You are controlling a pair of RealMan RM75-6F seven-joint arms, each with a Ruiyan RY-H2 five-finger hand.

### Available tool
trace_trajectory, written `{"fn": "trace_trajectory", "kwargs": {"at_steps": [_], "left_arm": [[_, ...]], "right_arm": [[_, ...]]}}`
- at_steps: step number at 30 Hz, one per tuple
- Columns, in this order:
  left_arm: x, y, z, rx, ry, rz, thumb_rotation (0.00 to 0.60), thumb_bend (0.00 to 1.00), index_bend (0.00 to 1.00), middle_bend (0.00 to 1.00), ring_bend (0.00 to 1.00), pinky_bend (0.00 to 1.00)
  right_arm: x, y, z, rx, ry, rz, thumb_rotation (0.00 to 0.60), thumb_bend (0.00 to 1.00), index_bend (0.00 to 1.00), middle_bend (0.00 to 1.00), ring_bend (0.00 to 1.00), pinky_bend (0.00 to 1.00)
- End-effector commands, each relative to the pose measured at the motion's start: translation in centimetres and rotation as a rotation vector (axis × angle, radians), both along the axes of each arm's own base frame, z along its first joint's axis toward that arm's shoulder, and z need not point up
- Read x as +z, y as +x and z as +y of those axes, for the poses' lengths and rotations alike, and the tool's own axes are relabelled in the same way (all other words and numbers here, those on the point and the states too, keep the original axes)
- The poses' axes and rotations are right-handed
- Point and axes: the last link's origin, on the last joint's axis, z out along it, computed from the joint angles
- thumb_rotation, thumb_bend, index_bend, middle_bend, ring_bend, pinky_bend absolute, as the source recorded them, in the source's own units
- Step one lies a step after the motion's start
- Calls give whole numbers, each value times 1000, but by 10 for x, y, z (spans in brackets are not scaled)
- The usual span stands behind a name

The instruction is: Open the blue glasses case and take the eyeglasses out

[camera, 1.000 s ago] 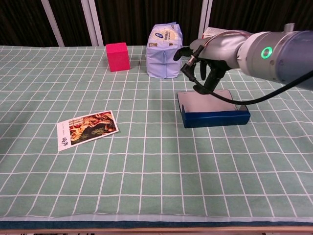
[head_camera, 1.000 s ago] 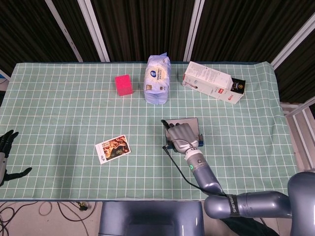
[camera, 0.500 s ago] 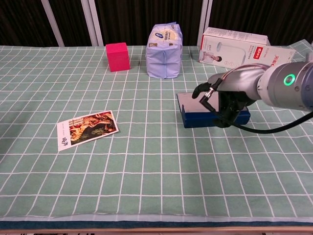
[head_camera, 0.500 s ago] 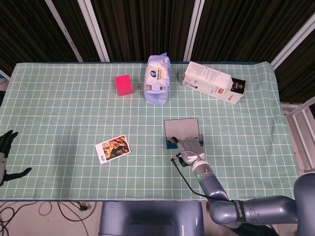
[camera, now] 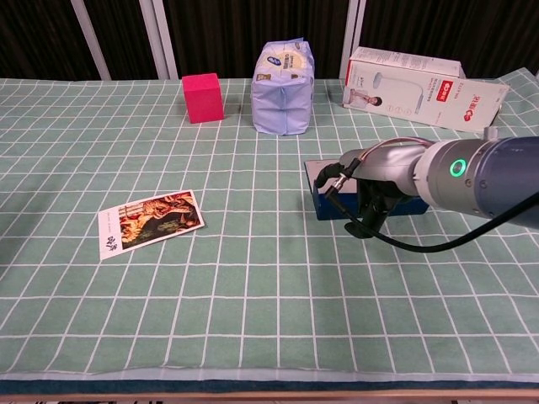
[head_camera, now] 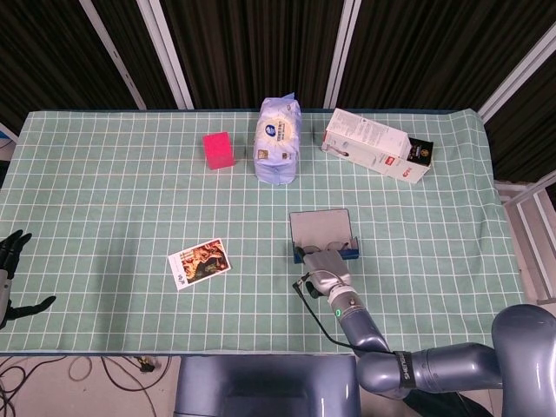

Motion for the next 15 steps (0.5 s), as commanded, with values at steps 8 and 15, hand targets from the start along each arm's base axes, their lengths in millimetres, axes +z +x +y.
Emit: {"fn": "trace_trajectory", "kwargs": {"at_steps": [8, 15], "left_arm": [[0, 0, 0, 4, -2, -1, 600, 0, 0, 0, 0, 0], [-1, 0, 0, 5, -7, -3, 600, 0, 0, 0, 0, 0]], "right_arm": [[-8, -8, -1, -25, 15, 22, 600, 515, 130, 949, 1000, 1000], [-9, -6, 7, -4, 45, 41, 600, 515, 146, 950, 1000, 1000]]}}
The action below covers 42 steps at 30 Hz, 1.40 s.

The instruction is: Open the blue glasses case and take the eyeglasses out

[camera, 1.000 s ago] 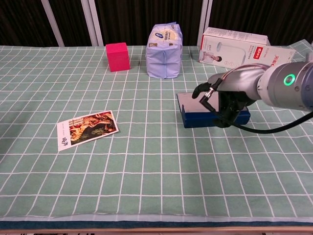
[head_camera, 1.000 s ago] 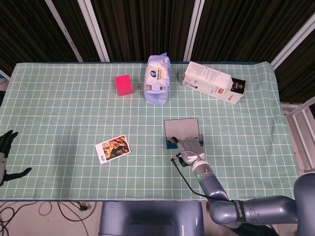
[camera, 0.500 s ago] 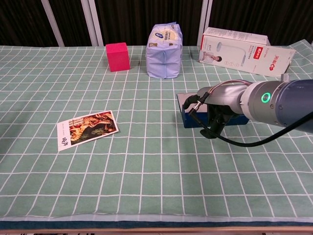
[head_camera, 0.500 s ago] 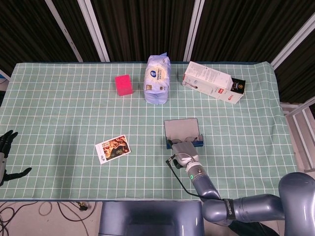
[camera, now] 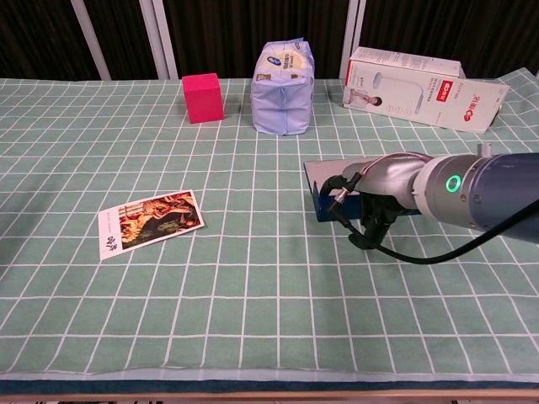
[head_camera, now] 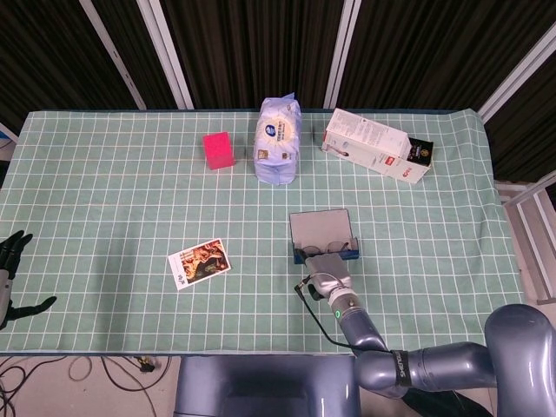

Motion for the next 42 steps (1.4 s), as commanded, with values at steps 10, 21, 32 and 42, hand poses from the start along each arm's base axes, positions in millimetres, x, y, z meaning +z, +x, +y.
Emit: {"fn": "trace_trajectory", "kwargs": {"at_steps": [10, 21, 32, 42], "left_arm": [[0, 0, -1, 0, -3, -3, 600, 0, 0, 0, 0, 0], [-1, 1, -2, -2, -7, -6, 600, 0, 0, 0, 0, 0], [-1, 1, -2, -1, -6, -5, 600, 0, 0, 0, 0, 0], [0, 1, -1, 4, -4, -8, 600, 0, 0, 0, 0, 0]], "right_arm": [[11, 3, 19, 19, 57, 33, 600, 514, 194, 949, 1000, 1000], [31, -20, 40, 7, 80, 157, 600, 514, 259, 950, 1000, 1000], [46, -53, 34, -72, 34, 268, 600, 515, 283, 949, 1000, 1000], [51, -76, 12, -112, -40, 353, 600, 515, 283, 950, 1000, 1000]]}}
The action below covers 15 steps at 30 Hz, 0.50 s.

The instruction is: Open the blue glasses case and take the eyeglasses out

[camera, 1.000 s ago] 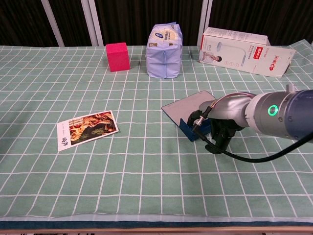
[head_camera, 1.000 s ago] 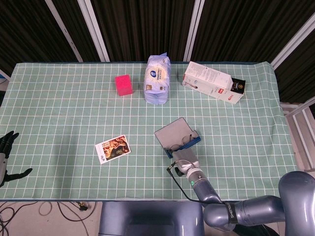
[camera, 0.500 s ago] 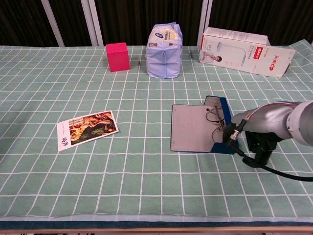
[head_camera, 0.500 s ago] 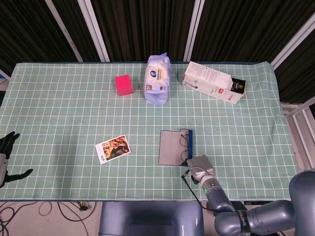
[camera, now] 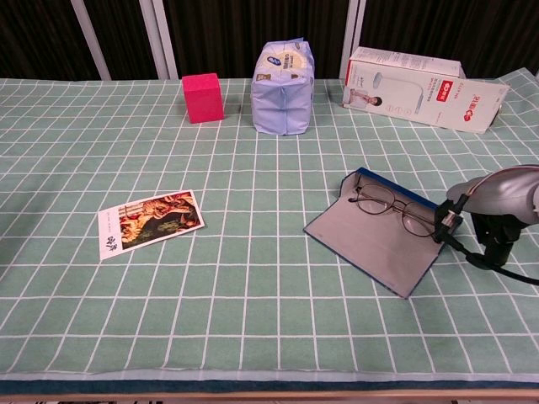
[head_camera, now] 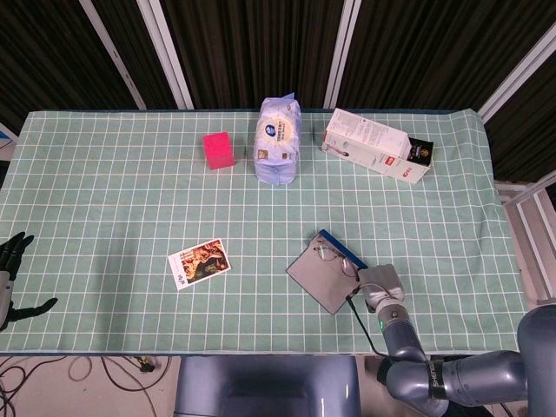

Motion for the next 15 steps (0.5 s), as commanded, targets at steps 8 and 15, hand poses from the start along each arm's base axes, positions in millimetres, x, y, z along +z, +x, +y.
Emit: {"fn": "trace_trajectory", "kwargs": {"at_steps": [8, 15], "left_arm": [[0, 0, 0, 5, -1, -5, 600, 0, 0, 0, 0, 0], [1, 0, 1, 8, 1, -9, 600, 0, 0, 0, 0, 0]], "right_arm": [[-4, -11, -24, -21, -69, 42, 600, 515, 275, 949, 1000, 1000], [-9, -9, -35, -25, -91, 40, 600, 515, 258, 950, 1000, 1000]]}}
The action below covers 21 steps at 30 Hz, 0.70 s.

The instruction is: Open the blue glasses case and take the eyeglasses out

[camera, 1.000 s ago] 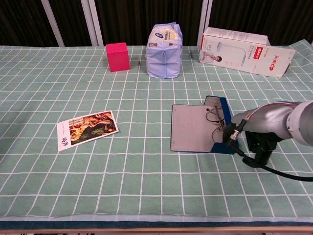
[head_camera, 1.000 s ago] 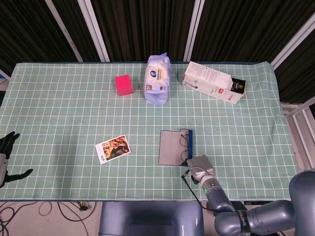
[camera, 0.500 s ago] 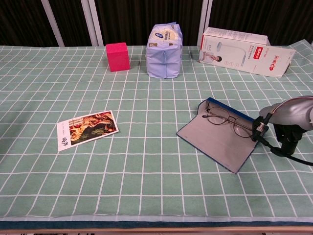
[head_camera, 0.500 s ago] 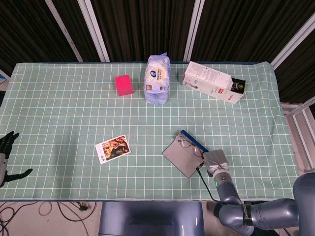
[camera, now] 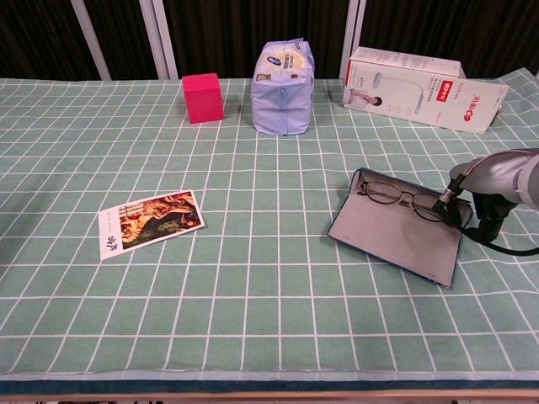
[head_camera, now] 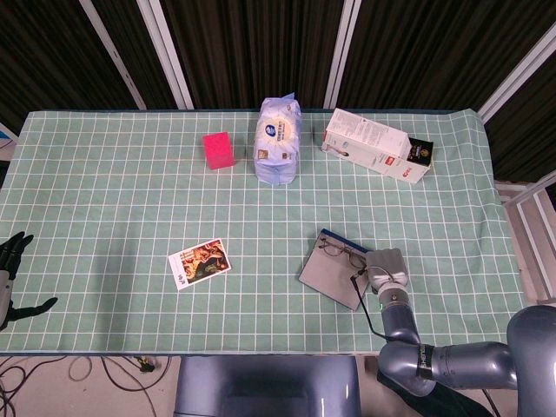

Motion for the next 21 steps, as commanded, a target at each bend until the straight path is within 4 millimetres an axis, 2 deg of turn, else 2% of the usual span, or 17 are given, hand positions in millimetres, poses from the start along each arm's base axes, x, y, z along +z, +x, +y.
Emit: {"fn": "trace_trajectory", "kwargs": {"at_steps": [1, 6, 15, 21], "left_arm": [[0, 0, 0, 1, 0, 0, 600, 0, 0, 0, 0, 0], [1, 0, 0, 2, 3, -3, 600, 0, 0, 0, 0, 0], [1, 1, -1, -5, 2, -3, 600, 0, 0, 0, 0, 0], [1, 1, -2, -8, 2, -2, 600, 0, 0, 0, 0, 0]], "right_arm": [[-3, 1, -5, 4, -8, 3, 600, 515, 258, 950, 1000, 1000], [-2, 8, -6, 1, -18, -13, 600, 515, 258, 949, 1000, 1000], [4, 10, 6, -30, -16, -3, 600, 515, 258, 950, 1000, 1000], [6, 8, -1, -34, -50, 16, 600, 515, 258, 949, 1000, 1000]]}}
